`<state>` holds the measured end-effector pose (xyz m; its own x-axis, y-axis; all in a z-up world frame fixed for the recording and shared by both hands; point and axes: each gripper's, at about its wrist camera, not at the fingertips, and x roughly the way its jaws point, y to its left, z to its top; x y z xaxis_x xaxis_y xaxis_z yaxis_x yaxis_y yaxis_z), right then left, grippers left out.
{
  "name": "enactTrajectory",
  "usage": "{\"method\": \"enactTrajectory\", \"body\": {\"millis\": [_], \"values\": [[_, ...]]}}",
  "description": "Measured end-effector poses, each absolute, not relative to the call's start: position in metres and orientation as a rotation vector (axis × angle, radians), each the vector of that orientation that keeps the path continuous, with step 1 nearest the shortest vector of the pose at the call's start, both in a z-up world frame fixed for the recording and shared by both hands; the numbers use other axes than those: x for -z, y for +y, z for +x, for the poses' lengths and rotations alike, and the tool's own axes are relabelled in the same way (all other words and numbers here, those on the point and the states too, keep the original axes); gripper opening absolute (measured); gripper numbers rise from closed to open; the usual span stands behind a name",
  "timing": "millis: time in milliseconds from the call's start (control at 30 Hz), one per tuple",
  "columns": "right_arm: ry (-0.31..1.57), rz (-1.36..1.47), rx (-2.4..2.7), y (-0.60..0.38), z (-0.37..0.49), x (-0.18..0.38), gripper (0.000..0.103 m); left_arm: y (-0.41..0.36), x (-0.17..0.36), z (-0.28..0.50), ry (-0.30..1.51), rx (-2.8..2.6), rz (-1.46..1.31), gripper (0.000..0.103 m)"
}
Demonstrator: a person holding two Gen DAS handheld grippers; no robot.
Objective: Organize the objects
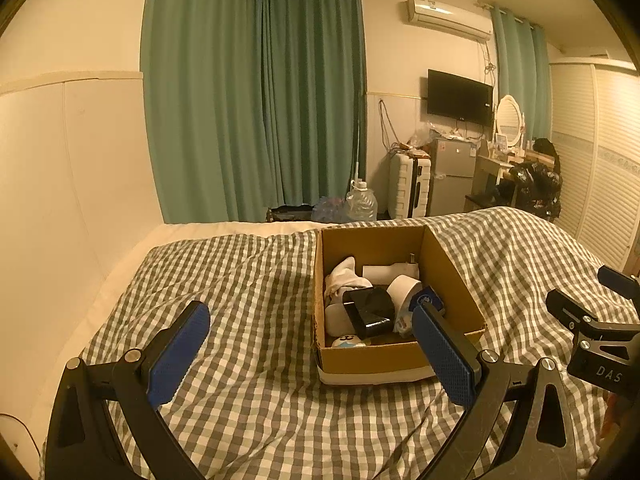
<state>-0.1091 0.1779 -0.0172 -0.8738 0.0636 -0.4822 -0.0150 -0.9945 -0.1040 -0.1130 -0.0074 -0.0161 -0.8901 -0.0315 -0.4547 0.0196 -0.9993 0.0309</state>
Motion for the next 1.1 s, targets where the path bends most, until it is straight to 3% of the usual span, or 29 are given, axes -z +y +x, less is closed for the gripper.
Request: {"method": "enactTrajectory", "body": {"millis": [1100], "values": [[-0.172,-0.801,-2.985,0.1765,-0.1067,0.0257,0.101,-0.0048,0.0195,-0.109,-0.064,3.046,0.753,0.103]]}}
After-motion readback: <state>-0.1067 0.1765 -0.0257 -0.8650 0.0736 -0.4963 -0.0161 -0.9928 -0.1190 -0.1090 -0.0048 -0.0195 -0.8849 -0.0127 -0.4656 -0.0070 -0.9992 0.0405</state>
